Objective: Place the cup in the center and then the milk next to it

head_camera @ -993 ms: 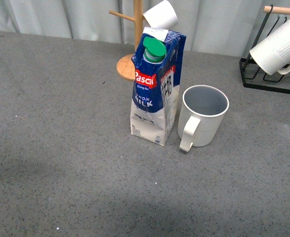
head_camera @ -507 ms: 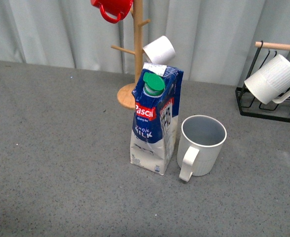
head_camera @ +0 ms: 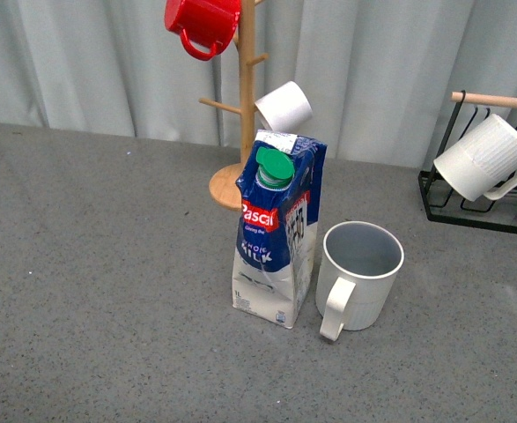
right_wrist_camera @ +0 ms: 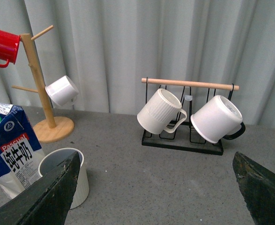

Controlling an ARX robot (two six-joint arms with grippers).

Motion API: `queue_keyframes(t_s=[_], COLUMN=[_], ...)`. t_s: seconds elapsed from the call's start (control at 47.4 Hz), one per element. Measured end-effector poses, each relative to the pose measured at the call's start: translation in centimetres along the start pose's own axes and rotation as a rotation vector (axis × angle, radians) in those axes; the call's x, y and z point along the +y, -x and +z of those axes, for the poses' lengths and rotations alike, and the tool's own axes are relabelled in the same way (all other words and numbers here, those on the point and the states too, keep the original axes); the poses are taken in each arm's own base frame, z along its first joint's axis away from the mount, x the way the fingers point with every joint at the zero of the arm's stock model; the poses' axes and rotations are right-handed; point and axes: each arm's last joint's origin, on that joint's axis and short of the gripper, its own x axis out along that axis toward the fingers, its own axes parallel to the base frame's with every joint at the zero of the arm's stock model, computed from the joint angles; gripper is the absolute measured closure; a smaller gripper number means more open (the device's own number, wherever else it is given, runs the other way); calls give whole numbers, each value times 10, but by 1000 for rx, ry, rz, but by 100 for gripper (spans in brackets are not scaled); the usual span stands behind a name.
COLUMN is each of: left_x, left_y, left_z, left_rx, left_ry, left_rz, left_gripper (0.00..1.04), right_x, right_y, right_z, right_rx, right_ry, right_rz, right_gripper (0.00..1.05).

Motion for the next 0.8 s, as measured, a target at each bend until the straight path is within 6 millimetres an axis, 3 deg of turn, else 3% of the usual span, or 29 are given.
queue_keyframes(t_s=[0.802], left_x=[0], left_y=[24], left_z=[2], left_rx=[-8], left_ry=[0], left_rz=[0], left_gripper=[101], right_x=[0], right_y=[0], right_z=[0], right_rx=[0], right_ry=[0], right_rz=[0], right_gripper=[9])
